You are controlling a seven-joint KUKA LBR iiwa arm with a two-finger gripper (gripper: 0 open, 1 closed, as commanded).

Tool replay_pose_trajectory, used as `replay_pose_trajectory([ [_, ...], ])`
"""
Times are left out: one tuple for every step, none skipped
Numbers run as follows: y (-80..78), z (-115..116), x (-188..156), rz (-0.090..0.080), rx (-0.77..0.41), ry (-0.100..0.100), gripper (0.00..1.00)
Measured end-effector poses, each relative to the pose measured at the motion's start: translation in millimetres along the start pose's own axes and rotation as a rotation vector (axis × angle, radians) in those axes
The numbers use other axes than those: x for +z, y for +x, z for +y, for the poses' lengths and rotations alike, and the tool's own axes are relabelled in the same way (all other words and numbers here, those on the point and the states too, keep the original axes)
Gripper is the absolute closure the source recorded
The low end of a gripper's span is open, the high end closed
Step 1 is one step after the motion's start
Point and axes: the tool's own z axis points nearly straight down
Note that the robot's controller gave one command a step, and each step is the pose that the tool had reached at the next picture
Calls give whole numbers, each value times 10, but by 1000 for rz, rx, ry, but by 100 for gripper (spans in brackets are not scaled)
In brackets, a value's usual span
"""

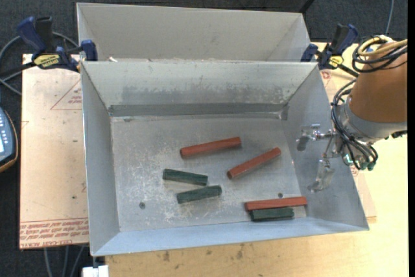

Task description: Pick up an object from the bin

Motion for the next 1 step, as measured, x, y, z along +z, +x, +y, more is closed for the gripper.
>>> replay_pose_trajectory([
  [425,362,853,-9,-2,0,0],
])
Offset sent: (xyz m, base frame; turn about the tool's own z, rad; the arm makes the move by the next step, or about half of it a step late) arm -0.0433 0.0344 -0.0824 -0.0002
